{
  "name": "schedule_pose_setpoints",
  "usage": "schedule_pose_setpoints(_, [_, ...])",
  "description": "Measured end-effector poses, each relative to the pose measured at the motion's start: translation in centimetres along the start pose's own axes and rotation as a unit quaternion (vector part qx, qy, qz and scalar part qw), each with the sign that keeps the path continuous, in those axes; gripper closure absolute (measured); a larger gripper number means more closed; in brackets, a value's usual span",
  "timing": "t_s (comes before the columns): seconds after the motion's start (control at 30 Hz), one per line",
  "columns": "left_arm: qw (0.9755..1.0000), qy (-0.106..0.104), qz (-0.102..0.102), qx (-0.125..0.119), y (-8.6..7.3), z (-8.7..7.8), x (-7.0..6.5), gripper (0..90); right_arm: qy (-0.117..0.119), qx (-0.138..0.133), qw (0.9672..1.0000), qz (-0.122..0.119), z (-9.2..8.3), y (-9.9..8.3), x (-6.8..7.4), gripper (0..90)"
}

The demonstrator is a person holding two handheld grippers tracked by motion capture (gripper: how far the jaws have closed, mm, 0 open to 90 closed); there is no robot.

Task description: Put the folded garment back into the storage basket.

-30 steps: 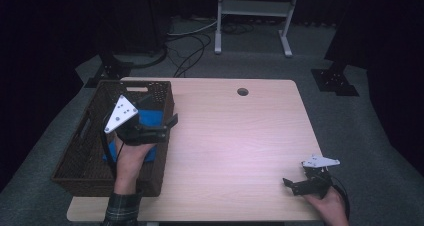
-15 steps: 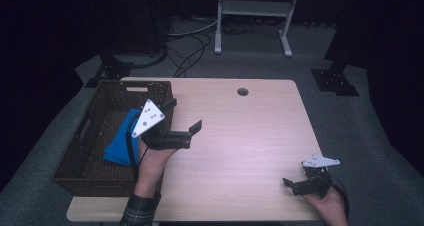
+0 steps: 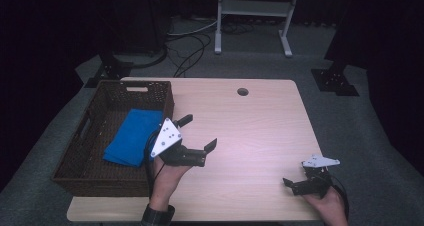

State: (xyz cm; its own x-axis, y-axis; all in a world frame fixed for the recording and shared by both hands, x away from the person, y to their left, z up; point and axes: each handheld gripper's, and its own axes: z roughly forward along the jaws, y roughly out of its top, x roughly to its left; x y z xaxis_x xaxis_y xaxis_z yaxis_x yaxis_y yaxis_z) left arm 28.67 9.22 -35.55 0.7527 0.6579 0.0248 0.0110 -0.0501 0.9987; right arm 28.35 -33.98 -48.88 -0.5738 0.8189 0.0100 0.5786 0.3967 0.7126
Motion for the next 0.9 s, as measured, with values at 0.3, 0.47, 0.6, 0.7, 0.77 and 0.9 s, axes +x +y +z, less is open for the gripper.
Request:
schedule_pose_setpoints(0.3, [1.0,0.0,0.001,0.007,-2.4,0.2,-1.0,0.1,0.0,0.001,1.0,-0.001,0.0,0.0,0.0,0.0])
schedule_pose_setpoints(0.47, [1.0,-0.002,0.0,0.006,-3.5,0.4,-1.3,0.1,0.0,0.001,1.0,-0.001,0.0,0.0,0.0,0.0])
schedule_pose_setpoints(0.6, [1.0,-0.004,-0.003,0.004,-4.5,0.5,-1.6,0.1,0.0,0.001,1.0,-0.001,0.0,0.0,0.0,0.0])
schedule_pose_setpoints(0.7, [0.9999,-0.01,0.0,0.0,-5.4,0.7,-2.0,0.1,0.0,0.001,1.0,-0.001,0.0,0.0,0.0,0.0])
schedule_pose_setpoints(0.77, [0.9999,-0.014,0.001,0.001,-6.0,0.8,-2.2,0.1,0.0,0.001,1.0,-0.001,0.0,0.0,0.0,0.0])
schedule_pose_setpoints(0.9, [0.9998,-0.017,0.005,0.009,-7.3,1.3,-2.7,0.1,0.0,0.0,1.0,-0.001,0.0,0.0,0.0,0.0])
